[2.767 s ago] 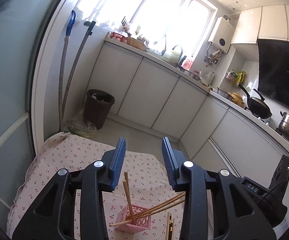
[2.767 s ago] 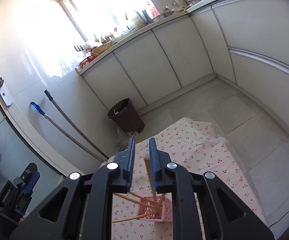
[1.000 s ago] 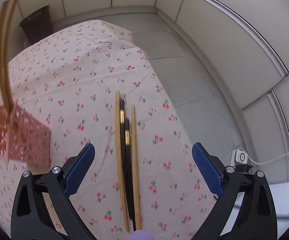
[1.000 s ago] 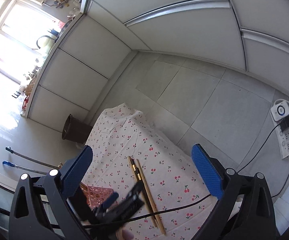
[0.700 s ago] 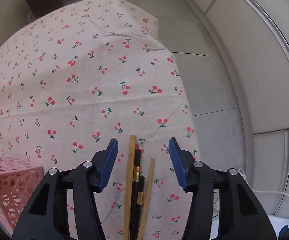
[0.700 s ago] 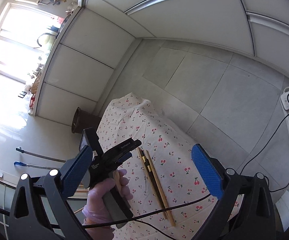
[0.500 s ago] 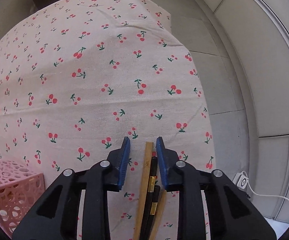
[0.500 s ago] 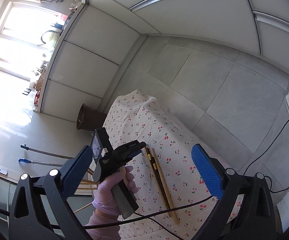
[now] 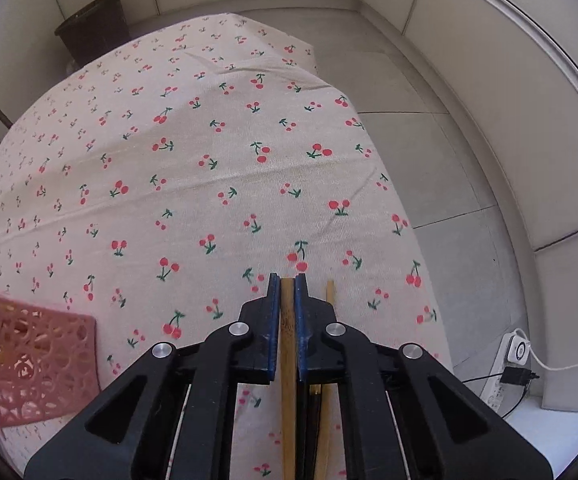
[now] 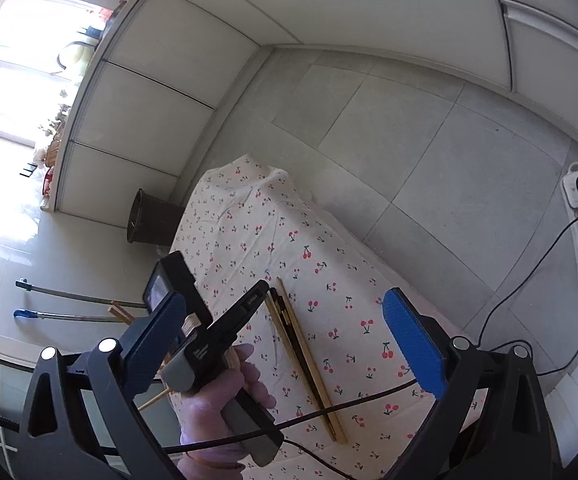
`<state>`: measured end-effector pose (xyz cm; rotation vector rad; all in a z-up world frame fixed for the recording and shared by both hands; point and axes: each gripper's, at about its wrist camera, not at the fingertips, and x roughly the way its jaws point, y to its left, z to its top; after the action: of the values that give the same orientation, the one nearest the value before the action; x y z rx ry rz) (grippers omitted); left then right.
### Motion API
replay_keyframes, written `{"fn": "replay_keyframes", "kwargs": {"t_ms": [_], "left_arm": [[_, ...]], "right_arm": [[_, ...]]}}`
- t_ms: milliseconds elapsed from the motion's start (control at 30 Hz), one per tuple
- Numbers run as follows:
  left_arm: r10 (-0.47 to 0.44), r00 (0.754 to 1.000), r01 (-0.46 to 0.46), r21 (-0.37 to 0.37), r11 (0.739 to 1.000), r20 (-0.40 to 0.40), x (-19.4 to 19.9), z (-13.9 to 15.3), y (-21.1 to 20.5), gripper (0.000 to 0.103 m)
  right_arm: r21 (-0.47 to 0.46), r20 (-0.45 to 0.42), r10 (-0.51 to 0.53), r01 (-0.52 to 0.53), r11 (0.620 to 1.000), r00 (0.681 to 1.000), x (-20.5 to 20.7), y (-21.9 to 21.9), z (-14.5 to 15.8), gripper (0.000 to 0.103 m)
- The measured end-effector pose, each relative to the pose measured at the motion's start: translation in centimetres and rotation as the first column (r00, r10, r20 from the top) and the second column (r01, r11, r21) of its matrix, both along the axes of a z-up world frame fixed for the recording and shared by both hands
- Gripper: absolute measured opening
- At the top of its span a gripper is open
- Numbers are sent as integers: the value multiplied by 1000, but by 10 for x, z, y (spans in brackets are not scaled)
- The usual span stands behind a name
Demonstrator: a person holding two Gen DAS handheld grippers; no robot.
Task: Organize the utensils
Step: 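Close the left gripper on a wooden chopstick while the right gripper grasps another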
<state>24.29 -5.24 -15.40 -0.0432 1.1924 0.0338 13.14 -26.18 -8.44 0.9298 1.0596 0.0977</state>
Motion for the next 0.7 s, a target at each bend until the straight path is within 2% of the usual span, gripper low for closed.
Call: {"fn": "replay_keyframes", "kwargs": {"t_ms": [133,267,333,433,500,600,700], "left_arm": [[-69,992,65,38,997,110,-51,22,1,6],[-110,973,113,-6,994,203,-105,49,17,7],[-119,963,128,-24,991,241,-132,62,28,7],[-135,948,144,-11,989,290,-159,78,44,7],[-137,938,144,4,990,318,-175,89,54,7],[-114,922,123,0,992,370,-198,106,73,7],[-75,908,92,-20,996,413,-215,114,91,7]], "right_arm": [[-65,-63,49,-53,996,997,11,20,-20,96],[-202,-110,131,-151,968,985,25,53,-39,96],[-229,-135,166,-193,954,977,31,67,-51,96],[-245,-145,206,-237,940,968,41,84,-65,92],[-254,-153,225,-259,932,962,49,94,-72,77],[-244,-151,245,-276,930,958,62,107,-81,61],[-272,-114,249,-272,923,962,75,119,-84,52]]}}
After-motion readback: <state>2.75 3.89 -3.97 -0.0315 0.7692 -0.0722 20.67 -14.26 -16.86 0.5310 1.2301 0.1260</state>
